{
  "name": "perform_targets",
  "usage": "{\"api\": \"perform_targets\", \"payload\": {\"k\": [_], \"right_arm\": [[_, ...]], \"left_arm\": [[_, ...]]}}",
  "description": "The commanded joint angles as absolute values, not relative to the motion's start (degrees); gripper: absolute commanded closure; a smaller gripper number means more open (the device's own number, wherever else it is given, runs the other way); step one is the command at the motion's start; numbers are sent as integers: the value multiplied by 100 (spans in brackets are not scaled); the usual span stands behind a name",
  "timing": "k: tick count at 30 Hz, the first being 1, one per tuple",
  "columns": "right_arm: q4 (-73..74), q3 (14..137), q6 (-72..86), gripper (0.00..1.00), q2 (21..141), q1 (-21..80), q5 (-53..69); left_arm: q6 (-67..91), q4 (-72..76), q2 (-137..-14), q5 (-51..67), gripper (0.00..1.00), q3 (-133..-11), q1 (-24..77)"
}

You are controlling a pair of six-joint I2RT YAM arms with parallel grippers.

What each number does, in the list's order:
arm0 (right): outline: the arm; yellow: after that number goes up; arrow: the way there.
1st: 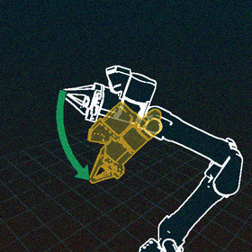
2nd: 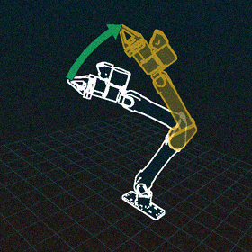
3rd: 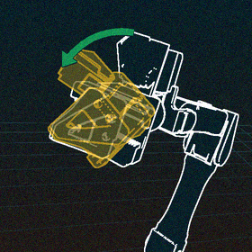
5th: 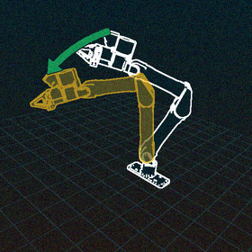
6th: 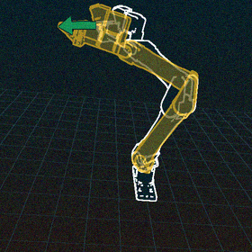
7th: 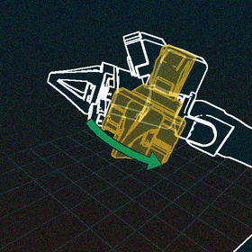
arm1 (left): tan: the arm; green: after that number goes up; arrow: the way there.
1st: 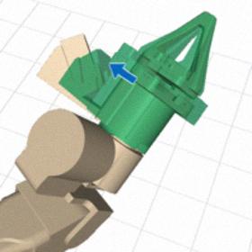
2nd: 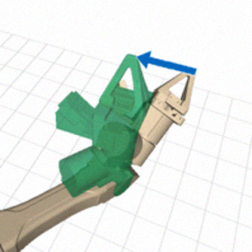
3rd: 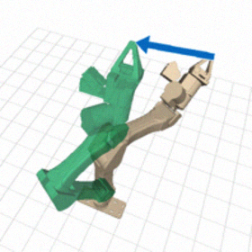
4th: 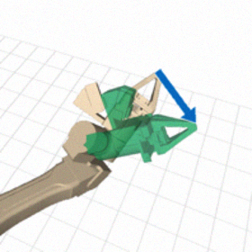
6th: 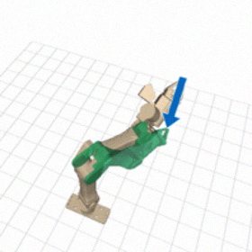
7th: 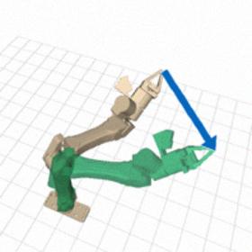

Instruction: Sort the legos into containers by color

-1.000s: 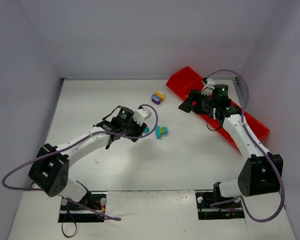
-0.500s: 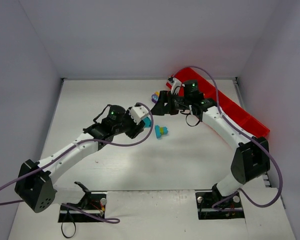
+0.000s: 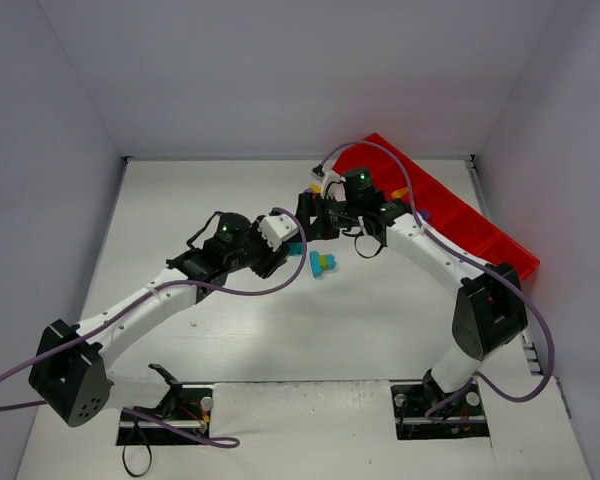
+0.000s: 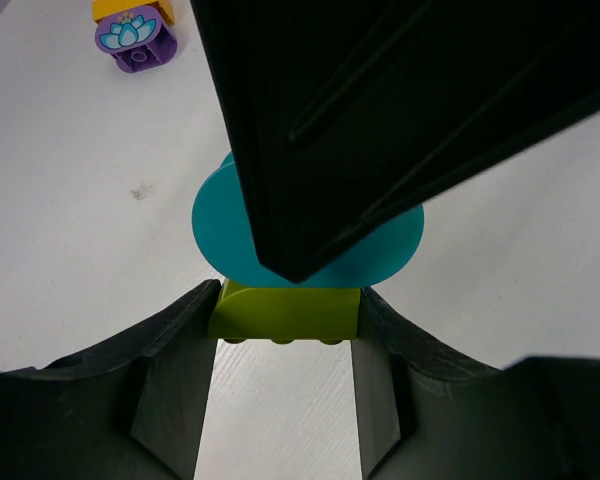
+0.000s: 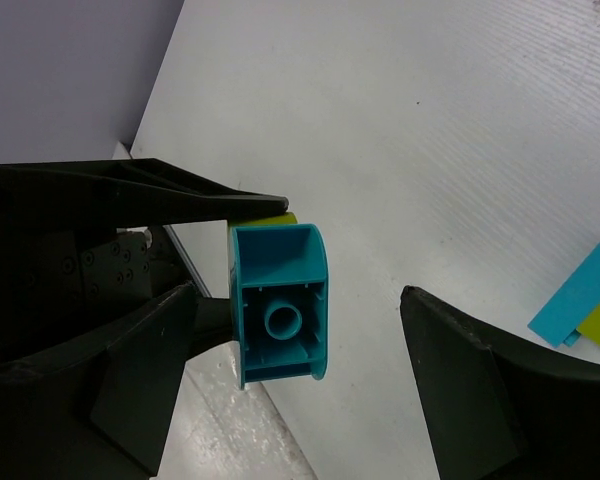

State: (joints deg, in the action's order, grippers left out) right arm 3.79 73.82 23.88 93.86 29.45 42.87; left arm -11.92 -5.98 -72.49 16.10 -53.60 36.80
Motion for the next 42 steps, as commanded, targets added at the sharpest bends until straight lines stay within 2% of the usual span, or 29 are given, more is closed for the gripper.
{"api": "perform_targets", "payload": {"k": [1, 3, 6, 9, 10, 13, 23, 36, 42], "right_arm": [[141, 7594, 2408, 21, 9404, 3067, 4368], [132, 7576, 2408, 25, 9431, 3094, 4394], [123, 7559, 2373, 37, 9422, 3094, 4368], [123, 7567, 2338, 58, 9448, 3094, 4368], [123, 7567, 2320, 75, 9448, 3094, 4377], [132, 7550, 2242, 100, 9422, 3076, 4272], [132, 7480, 2136, 100, 9123, 2611, 4131], [123, 7304, 1961, 100, 8816, 2180, 3912], [132, 7058, 1907, 100, 8544, 1952, 3289]], "left_arm": [[-1275, -97, -7040, 1529, 62, -5414, 3709], [-1266, 123, -7049, 1529, 62, -5405, 3709], [-1239, 149, -7066, 1547, 62, -5396, 3709], [-1169, 211, -7049, 1591, 62, -5318, 3709], [-1160, 220, -7049, 1608, 62, -5274, 3709], [-1081, 281, -7014, 1670, 63, -5186, 3709], [-756, 343, -6961, 1801, 69, -4781, 3700], [-536, 369, -7268, 2153, 69, -4887, 3674], [-466, 387, -7304, 2092, 69, -4922, 3674]]}}
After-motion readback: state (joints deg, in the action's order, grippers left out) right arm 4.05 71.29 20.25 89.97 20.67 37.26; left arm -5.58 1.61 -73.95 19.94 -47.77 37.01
